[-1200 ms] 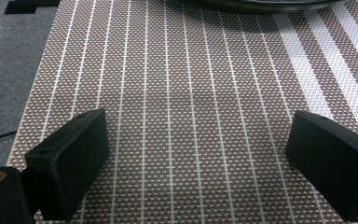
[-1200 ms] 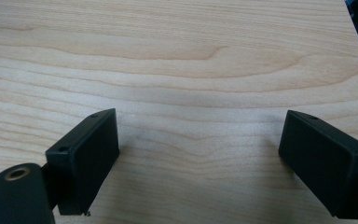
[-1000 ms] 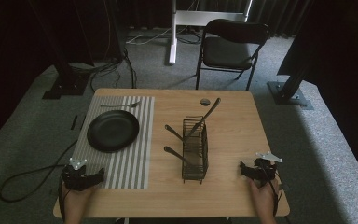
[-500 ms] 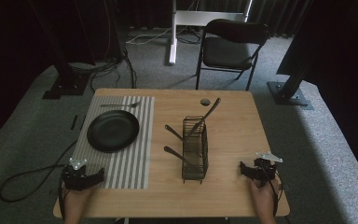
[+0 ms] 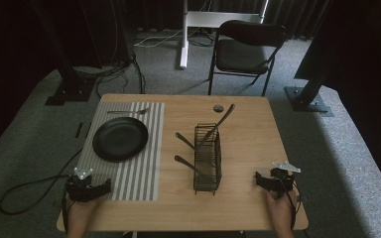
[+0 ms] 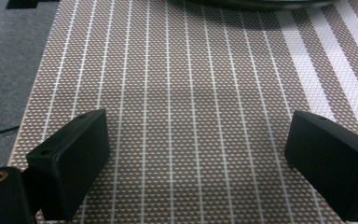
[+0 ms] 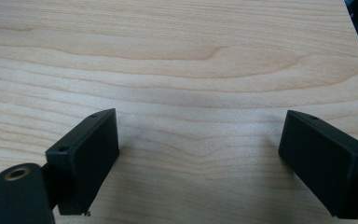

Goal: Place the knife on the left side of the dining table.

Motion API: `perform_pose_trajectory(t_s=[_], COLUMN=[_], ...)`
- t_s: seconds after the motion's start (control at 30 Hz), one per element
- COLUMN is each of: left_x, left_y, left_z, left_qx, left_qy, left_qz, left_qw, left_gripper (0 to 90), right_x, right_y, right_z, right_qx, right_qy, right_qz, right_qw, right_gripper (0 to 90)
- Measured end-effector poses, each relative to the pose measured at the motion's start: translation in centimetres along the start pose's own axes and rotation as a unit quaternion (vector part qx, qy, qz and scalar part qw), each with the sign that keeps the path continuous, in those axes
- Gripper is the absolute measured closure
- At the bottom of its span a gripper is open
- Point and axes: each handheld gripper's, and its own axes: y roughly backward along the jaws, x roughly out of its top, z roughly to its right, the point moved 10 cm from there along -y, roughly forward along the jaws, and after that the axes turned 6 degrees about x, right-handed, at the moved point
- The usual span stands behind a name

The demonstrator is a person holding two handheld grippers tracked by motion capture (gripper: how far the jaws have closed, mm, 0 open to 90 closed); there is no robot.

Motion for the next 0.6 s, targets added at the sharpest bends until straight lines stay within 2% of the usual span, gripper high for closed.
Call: perform_pose_trajectory(t_s=[0.1, 0.23, 0.3, 0.47, 0.6], left_x=[0.0, 0.6, 1.0, 1.6, 2.1], left_y=[0.1, 1.0, 1.4, 2.4, 2.9], left_z=[0.1, 0.5, 0.9, 2.3, 3.0], left_qx=[-0.003, -0.013, -0.022, -0.041, -0.055], left_qy=[-0.002, -0.005, -0.003, -0.017, -0.015], left_qz=[-0.002, 0.010, 0.015, 0.024, 0.032], left_qw=[1.0000, 0.9999, 0.9996, 0.9987, 0.9979], left_gripper=[6.8, 6.8, 6.8, 7.8, 7.8], right_x=[0.0, 0.0, 0.0, 0.0, 0.0], right_y=[0.0, 0.0, 0.0, 0.0, 0.0], right_z=[0.0, 0.0, 0.0, 0.0, 0.0], right_qx=[0.000, 0.000, 0.000, 0.000, 0.000], right_qy=[0.000, 0.000, 0.000, 0.000, 0.000], right_qz=[0.000, 0.000, 0.000, 0.000, 0.000], right_qw=[1.0000, 1.0000, 1.0000, 1.0000, 1.0000], right_gripper=[11.2, 11.2, 11.2, 11.2, 11.2])
